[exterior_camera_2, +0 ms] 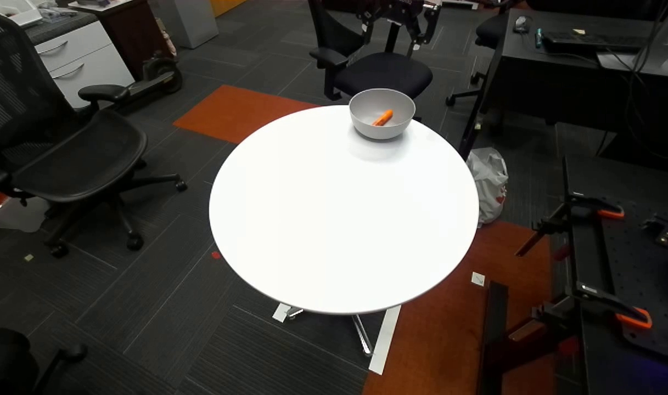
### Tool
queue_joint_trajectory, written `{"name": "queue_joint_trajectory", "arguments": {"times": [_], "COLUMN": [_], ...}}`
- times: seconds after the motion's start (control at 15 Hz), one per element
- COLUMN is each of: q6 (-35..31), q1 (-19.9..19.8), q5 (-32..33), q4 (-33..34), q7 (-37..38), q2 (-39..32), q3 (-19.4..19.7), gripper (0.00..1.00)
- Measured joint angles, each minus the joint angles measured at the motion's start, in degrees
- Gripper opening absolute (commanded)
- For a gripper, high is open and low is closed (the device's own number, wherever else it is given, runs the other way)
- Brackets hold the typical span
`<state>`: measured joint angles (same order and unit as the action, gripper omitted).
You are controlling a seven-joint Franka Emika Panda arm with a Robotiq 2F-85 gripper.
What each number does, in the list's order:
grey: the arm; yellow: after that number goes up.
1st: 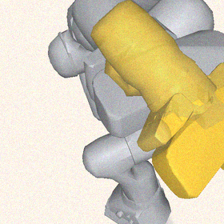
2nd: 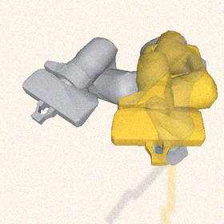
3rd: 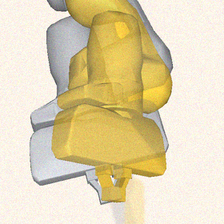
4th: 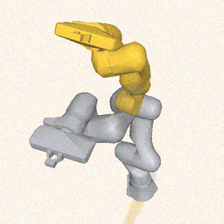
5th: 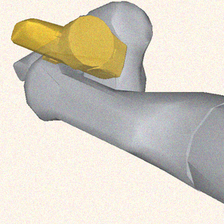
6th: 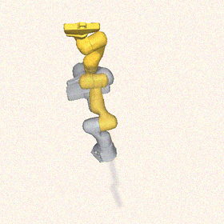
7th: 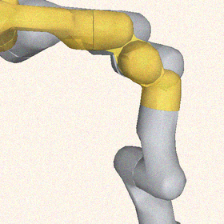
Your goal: Remove the marker from the bowl.
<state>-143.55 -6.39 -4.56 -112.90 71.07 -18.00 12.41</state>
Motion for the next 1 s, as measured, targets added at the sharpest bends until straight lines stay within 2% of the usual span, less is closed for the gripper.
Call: {"name": "queue_joint_trajectory", "arguments": {"times": [0.2, 0.53, 1.0], "q6": [1.7, 10.6, 17.8], "q1": [0.0, -0.7, -2.3], "q5": [0.0, 0.0, -1.0], "q4": [3.1, 9.2, 17.3], "q7": [3.7, 6.6, 7.3], "q2": [-3.5, -9.8, -18.1], "q3": [0.7, 1.3, 1.3], "gripper": [1.00, 1.00, 1.00]}}
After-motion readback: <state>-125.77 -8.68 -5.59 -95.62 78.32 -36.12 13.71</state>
